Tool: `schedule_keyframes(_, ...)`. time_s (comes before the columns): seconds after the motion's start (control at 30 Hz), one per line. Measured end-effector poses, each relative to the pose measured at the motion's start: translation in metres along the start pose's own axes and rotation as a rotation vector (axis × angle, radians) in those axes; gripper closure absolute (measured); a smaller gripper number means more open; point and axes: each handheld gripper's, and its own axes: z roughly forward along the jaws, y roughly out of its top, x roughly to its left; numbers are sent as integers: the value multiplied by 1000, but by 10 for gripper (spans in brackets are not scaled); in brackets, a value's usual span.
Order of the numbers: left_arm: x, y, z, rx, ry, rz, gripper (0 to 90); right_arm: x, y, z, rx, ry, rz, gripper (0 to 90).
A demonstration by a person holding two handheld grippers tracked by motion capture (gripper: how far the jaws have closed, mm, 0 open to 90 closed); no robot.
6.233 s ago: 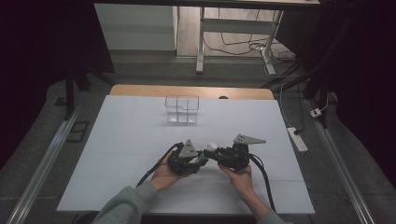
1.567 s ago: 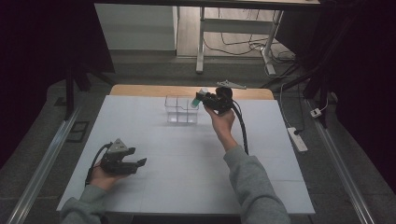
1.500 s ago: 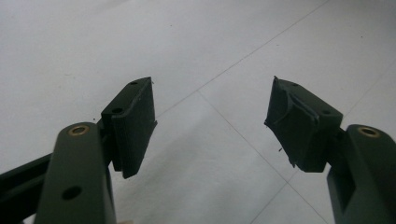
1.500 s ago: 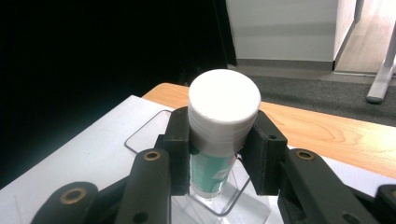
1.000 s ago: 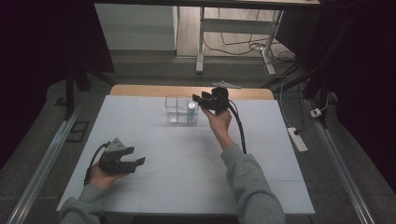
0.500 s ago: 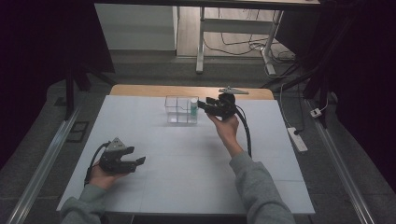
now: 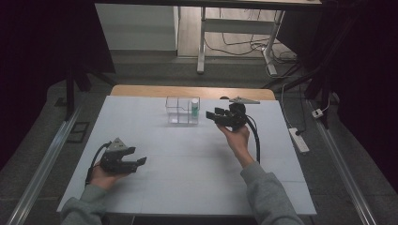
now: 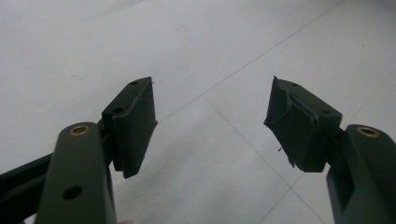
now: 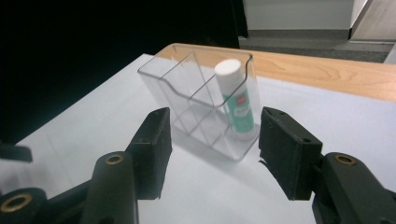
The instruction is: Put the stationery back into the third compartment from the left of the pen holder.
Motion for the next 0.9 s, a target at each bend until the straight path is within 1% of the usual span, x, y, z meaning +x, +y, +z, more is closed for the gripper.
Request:
schedule_keyframes(0.07,0,0,1,2,-1,0,328,2,-4,-5,11,5,2,431)
schedule_keyframes(0.13,0,0,1,5,0,-1,327,3,-9,-10,25,19,4,427)
schedule_keyframes(0.27,-1,0,1,4,1,1,327,6,-22,-21,66,19,-31,417)
schedule_keyframes(0.4,-1,0,1,7,3,2,327,7,-34,-33,84,12,-51,408)
schedule_keyframes(0.57,-2,0,1,7,3,3,325,6,-44,-47,82,21,-37,403)
schedule_keyframes(0.8,-2,0,2,11,3,8,324,2,-60,-69,66,20,-20,400)
schedule_keyframes(0.9,-2,0,1,11,3,8,324,1,-68,-77,64,15,-26,398)
